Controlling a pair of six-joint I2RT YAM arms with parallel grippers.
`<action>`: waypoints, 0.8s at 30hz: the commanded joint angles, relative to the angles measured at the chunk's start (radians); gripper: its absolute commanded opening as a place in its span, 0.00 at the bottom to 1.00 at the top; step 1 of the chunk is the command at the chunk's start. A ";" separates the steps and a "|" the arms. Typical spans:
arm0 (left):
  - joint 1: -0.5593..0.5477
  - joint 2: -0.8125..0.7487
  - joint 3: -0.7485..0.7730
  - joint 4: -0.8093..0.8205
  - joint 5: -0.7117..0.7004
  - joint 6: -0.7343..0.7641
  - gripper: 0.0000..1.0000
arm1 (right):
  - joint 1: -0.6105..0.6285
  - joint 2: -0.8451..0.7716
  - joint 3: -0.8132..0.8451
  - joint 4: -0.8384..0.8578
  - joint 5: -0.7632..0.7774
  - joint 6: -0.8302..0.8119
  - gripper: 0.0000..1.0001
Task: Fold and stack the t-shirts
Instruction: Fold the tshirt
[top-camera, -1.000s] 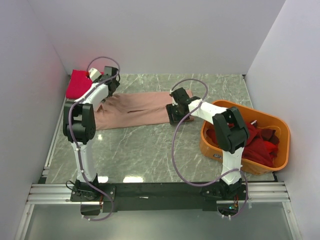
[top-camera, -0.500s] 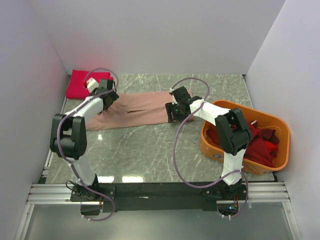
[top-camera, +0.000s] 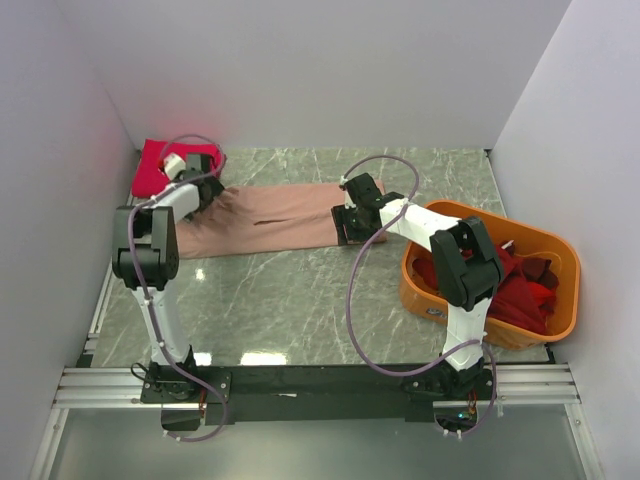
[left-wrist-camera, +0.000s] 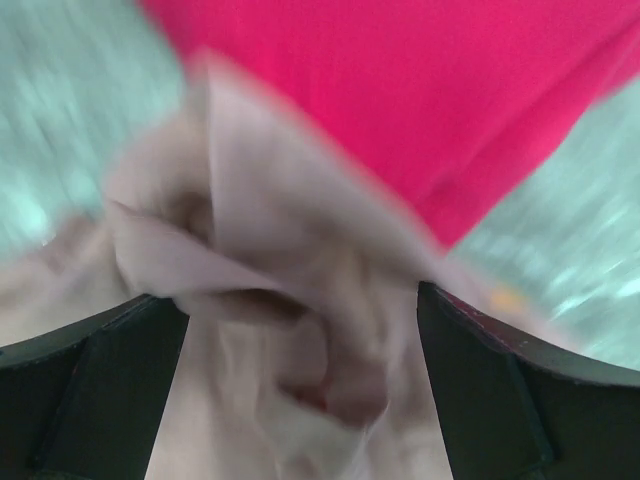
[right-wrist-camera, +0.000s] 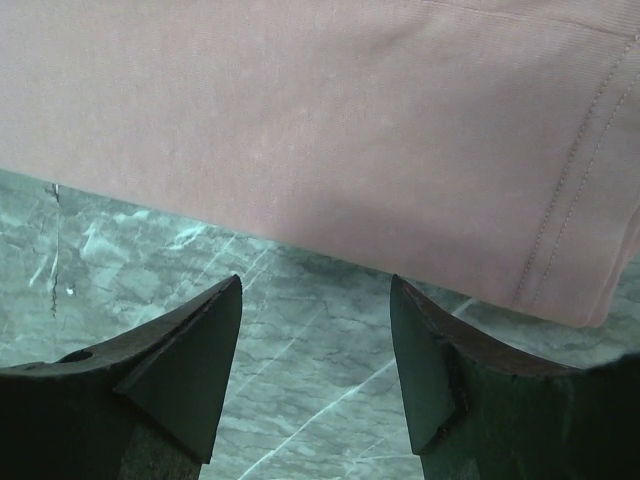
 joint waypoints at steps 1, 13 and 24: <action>0.024 -0.041 0.127 0.022 0.001 0.077 0.99 | 0.003 -0.069 -0.002 0.008 0.025 -0.010 0.68; 0.026 0.016 0.415 -0.191 0.035 0.085 0.99 | 0.003 -0.082 0.034 -0.003 0.055 -0.007 0.68; -0.206 -0.387 -0.153 -0.175 -0.012 -0.151 0.99 | -0.103 0.201 0.486 -0.137 -0.023 0.041 0.69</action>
